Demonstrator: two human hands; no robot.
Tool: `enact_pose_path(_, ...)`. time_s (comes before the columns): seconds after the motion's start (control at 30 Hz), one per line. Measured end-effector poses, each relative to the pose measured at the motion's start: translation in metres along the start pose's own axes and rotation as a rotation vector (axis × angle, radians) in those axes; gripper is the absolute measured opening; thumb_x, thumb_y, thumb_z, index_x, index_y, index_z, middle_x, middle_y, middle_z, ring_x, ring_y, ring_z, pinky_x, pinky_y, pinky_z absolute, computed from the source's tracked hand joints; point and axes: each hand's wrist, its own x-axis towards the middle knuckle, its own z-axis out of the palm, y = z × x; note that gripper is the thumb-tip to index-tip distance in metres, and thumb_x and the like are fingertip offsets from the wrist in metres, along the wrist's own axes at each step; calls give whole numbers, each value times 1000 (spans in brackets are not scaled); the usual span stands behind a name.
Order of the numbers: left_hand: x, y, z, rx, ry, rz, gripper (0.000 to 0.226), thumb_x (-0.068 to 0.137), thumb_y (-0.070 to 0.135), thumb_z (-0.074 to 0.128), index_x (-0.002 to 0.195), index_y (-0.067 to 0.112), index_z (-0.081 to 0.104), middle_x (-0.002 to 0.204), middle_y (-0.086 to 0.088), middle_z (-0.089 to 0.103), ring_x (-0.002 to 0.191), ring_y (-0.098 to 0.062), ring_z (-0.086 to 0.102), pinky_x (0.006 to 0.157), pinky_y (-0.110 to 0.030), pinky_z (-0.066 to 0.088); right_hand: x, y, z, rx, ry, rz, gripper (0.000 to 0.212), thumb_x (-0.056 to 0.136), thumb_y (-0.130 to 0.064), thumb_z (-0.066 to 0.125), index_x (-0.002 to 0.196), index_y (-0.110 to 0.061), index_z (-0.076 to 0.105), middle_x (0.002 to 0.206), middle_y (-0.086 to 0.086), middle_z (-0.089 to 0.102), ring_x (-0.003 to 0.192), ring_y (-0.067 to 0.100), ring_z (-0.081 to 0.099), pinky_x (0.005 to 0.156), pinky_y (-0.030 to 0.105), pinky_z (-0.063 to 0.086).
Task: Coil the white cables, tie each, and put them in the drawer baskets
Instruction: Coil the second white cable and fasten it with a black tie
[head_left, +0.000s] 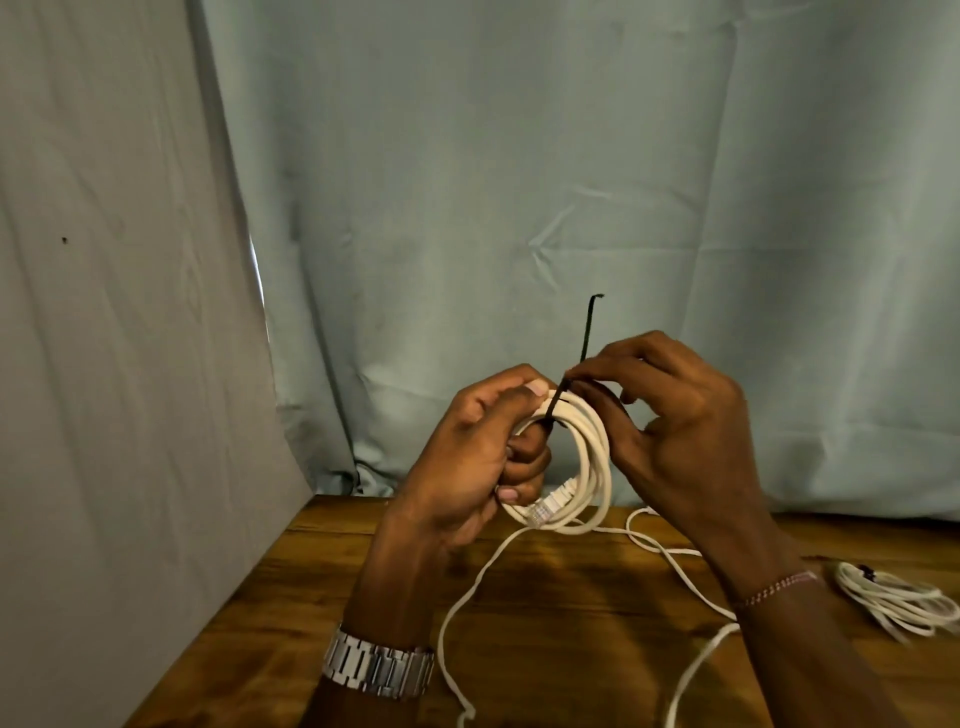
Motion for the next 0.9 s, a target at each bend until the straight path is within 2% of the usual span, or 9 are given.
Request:
enact_pose_path(0.17, 0, 1, 3, 35, 27, -17, 40, 107, 16, 36, 75, 19, 59, 61, -5, 17, 48, -16, 12, 45, -29, 13, 0, -2, 2, -148, -28, 26, 22, 94, -38, 65, 100, -22, 79, 96, -3, 74, 79, 16, 64, 63, 23, 39)
enact_pose_path(0.23, 1, 0, 5, 41, 20, -18, 40, 107, 16, 35, 75, 17, 59, 60, -4, 17, 47, -15, 12, 45, -29, 13, -2, -1, 6, -152, -15, 46, 23, 94, -39, 64, 99, -22, 79, 94, -2, 75, 77, 17, 65, 64, 22, 40)
enact_pose_path(0.37, 2, -1, 6, 65, 26, -60, 29, 107, 15, 33, 90, 4, 54, 55, 0, 20, 46, -14, 11, 45, -29, 12, -6, 3, 15, -168, 19, 101, 26, 95, -39, 62, 99, -19, 79, 93, 0, 77, 76, 18, 68, 68, 21, 41)
enact_pose_path(0.5, 2, -4, 9, 43, -36, -145, 29, 107, 18, 36, 89, 3, 54, 53, 2, 22, 42, -11, 14, 45, -29, 12, -6, 3, 12, -241, 98, 104, 24, 99, -34, 60, 100, -19, 78, 91, 2, 76, 71, 20, 66, 61, 21, 36)
enact_pose_path(0.63, 1, -4, 6, 184, -49, -127, 8, 101, 13, 53, 98, 6, 51, 54, -3, 29, 41, -11, 24, 41, -24, 24, -6, 6, 9, -257, 135, 76, 21, 100, -32, 62, 103, -17, 77, 90, 5, 76, 71, 22, 67, 57, 27, 48)
enact_pose_path(0.77, 0, -3, 1, 195, -64, -50, 14, 97, 17, 58, 101, 8, 48, 55, -4, 30, 42, -13, 24, 43, -25, 26, -2, 10, 6, -118, 46, 67, 20, 96, -31, 67, 105, -16, 77, 99, 4, 74, 79, 17, 66, 63, 28, 53)
enact_pose_path(0.83, 0, -3, -2, 203, -46, -28, 22, 94, 21, 61, 101, 5, 47, 56, -7, 31, 43, -15, 25, 45, -28, 26, 4, 2, -2, 20, 43, 196, 16, 90, -31, 75, 101, -19, 75, 100, -2, 73, 75, 4, 63, 62, 14, 50)
enact_pose_path(0.9, 0, -4, -4, 215, -15, -13, 26, 95, 19, 60, 102, 0, 44, 58, -8, 31, 44, -16, 24, 45, -29, 25, 9, -10, -13, 211, 8, 452, 15, 88, -40, 73, 92, -26, 74, 90, -10, 74, 74, 1, 66, 62, 9, 51)
